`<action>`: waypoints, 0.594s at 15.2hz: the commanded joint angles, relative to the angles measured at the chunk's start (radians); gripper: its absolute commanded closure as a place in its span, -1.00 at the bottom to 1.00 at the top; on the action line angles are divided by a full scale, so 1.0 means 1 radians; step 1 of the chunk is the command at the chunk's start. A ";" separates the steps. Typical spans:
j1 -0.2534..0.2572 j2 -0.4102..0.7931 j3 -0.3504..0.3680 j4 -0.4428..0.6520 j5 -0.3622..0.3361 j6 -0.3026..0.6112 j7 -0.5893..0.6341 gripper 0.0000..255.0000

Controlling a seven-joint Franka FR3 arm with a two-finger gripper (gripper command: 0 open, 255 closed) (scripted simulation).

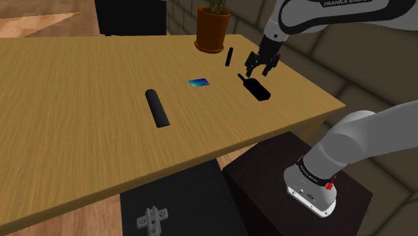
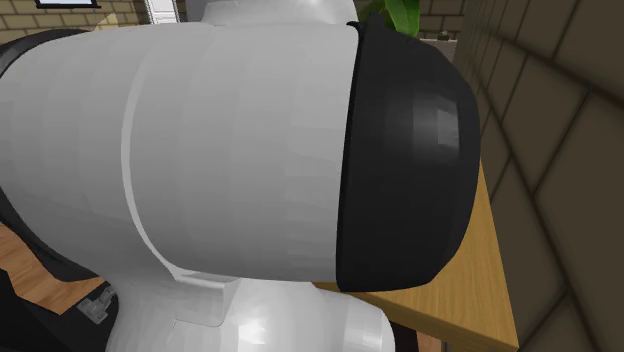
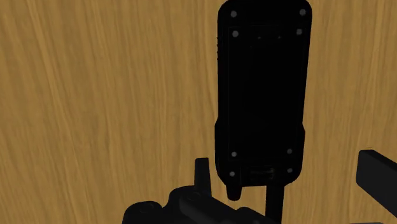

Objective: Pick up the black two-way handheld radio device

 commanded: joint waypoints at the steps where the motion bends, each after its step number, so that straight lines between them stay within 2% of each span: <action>1: -0.001 0.015 0.000 -0.017 0.002 0.035 0.002 -1.00; 7: 0.000 0.044 0.002 -0.085 0.006 0.131 -0.002 -1.00; 9: 0.000 0.044 0.002 -0.085 0.006 0.131 -0.002 -1.00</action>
